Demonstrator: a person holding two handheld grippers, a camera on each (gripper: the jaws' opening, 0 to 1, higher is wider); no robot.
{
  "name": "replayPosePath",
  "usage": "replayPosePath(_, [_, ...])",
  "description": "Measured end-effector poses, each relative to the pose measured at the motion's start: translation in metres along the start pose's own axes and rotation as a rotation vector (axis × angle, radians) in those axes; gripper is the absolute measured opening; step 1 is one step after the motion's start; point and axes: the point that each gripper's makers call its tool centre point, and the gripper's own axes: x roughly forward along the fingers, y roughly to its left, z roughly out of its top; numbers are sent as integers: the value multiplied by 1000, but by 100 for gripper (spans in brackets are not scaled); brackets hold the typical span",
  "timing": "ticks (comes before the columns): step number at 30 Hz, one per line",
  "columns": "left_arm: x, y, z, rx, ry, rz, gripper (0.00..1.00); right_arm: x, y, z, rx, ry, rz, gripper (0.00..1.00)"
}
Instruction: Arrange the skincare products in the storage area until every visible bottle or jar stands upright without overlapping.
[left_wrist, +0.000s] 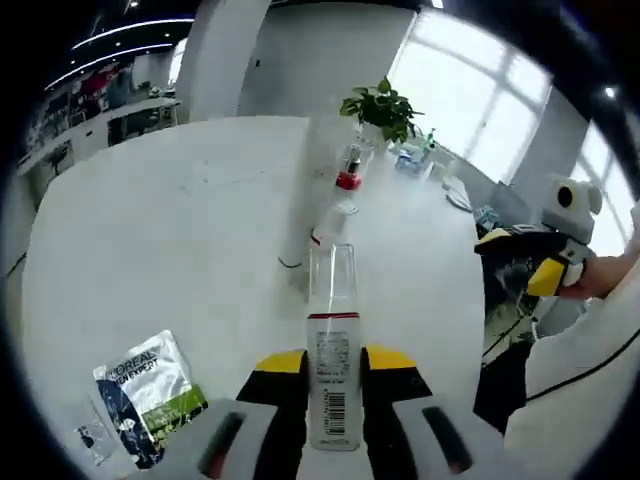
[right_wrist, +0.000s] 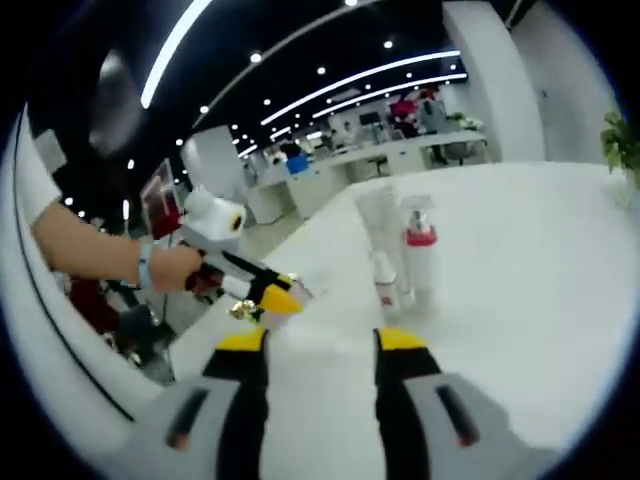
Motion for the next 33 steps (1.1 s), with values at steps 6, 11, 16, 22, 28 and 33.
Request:
replayPosePath(6, [-28,-25,11,-96,-152,-34,18,20,19,14,42,-24,104,41])
replayPosePath(11, [-51,-54,22,-201,-268,-107,18,33,40,28,51,-21,205,41])
replayPosePath(16, [-69,-88,36,-264,-392,-229,18,34,71,56,192,-94,389,42])
replayPosePath(22, [-83,-129,47,-287,-425,-398,18,30,108,75,293,-85,618,49])
replayPosePath(28, [-93,-143,52,-265,-440,-501,18,17,138,89,316,-76,798,35])
replayPosePath(33, [-98,-157,51,-264,-421,-591,18,12,146,92,288,-60,828,24])
